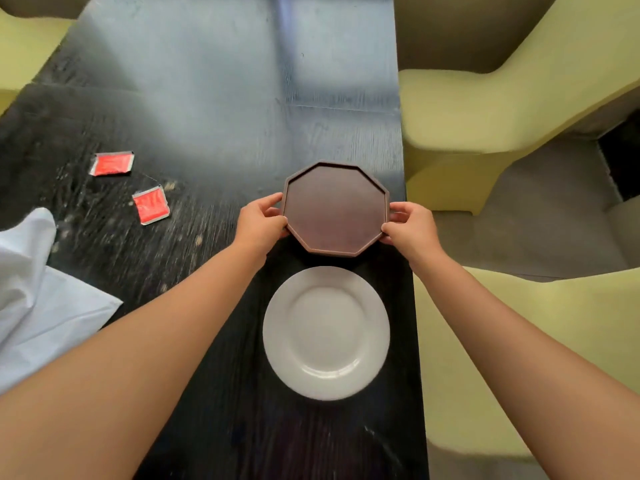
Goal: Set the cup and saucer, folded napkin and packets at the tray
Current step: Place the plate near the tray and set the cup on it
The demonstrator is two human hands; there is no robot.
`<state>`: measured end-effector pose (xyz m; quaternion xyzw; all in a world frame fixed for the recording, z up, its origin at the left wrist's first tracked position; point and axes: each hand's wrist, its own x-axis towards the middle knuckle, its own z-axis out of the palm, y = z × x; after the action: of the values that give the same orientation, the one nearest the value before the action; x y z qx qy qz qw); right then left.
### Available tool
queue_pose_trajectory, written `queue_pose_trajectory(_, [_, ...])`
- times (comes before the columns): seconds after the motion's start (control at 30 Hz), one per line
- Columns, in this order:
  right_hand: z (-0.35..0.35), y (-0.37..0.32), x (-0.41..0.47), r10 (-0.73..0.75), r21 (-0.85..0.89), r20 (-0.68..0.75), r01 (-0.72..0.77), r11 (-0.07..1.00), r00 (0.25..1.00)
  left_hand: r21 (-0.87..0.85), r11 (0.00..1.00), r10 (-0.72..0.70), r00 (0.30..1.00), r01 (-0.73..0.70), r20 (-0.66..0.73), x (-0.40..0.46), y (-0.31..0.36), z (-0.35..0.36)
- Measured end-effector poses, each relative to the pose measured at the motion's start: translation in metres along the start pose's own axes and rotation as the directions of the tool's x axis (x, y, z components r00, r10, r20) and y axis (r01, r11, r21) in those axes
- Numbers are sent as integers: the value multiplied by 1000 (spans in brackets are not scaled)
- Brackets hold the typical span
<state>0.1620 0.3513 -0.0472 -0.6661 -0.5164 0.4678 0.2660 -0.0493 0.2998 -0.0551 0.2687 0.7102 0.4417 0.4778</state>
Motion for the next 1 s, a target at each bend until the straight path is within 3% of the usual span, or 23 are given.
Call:
queue_pose_trajectory(0.23, [12,15,8,-114,-258,-85,89,962,990,280,952,150,987,-127,-64,9,-16,11])
queue_pose_trajectory(0.4, [15,20,11,-142,-298,-117,102,949,983,520,813,333,942,-261,-47,9,-20,19])
queue_pose_trajectory(0.5, [14,20,12,-161,-332,-105,118,936,981,626,730,361,932,-275,-12,9,-25,21])
queue_pose_trajectory(0.67, [15,23,5,-269,-487,-66,204,849,961,641,684,413,909,-348,53,5,-27,17])
queue_pose_trajectory(0.77, [15,32,-8,-392,-593,39,337,731,919,649,593,467,860,-477,205,-2,-30,11])
queue_pose_trajectory(0.87, [19,47,-14,-379,-676,160,381,631,912,700,494,415,848,-515,330,-1,-37,7])
queue_pose_trajectory(1.0, [24,51,-13,-353,-700,155,355,620,923,726,456,398,847,-515,351,1,-40,7])
